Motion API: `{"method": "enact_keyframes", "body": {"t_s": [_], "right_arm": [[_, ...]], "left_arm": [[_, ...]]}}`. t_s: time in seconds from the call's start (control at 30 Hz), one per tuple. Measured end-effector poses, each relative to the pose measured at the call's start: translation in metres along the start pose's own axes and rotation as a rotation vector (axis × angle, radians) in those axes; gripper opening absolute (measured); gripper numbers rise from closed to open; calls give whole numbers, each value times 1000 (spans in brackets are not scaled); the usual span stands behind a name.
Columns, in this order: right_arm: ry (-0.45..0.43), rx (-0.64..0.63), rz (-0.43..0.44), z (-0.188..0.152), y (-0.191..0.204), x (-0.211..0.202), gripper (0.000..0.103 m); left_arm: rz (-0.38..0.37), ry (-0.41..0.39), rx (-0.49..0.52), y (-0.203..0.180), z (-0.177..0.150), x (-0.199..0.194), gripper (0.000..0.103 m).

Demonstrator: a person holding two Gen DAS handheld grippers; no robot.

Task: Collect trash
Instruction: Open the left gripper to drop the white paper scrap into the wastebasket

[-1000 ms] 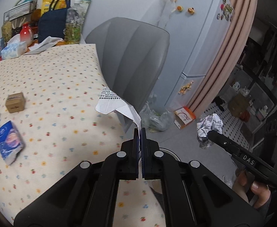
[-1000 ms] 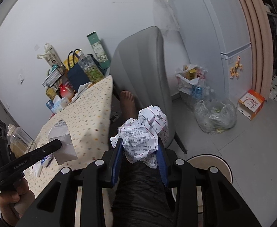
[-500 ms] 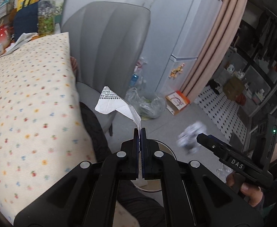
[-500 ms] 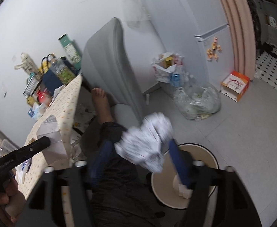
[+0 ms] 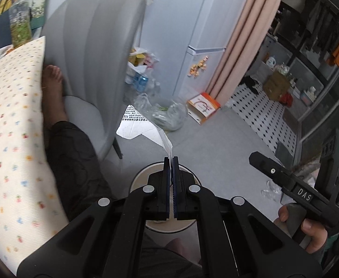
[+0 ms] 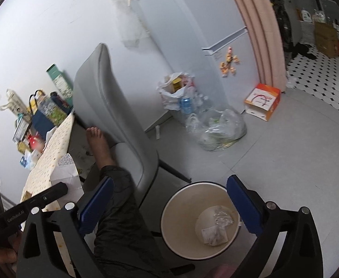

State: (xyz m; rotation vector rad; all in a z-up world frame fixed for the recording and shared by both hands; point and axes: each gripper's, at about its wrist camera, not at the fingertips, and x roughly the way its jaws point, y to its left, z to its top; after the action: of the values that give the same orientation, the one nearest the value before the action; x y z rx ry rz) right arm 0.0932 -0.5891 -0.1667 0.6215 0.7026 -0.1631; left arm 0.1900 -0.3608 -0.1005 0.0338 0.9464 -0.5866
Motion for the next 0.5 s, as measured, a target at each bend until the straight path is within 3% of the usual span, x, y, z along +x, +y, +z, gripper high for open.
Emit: {"method": "enact_keyframes", "body": {"t_s": [0.13,0.17,0.2,0.27,0.5], "right_arm": [[-14,22,-17,4,-13,-5,96],[-17,26,-20,4,-16,-7,96],[-19,29,-22,4,-18,-7,96],[-20,32,-23,5,-20,-8,96],[-12,10,-7,4,-9,-8,96]], "left_arm": [[-13,49,32,-13,1,17,4],[-6,64,41,-16,0,21,12],[-4,72,41,-16,0,23,33],[5,57,27,-15,-1,22,61],[51,-21,-6,3,2,-9,86]]}}
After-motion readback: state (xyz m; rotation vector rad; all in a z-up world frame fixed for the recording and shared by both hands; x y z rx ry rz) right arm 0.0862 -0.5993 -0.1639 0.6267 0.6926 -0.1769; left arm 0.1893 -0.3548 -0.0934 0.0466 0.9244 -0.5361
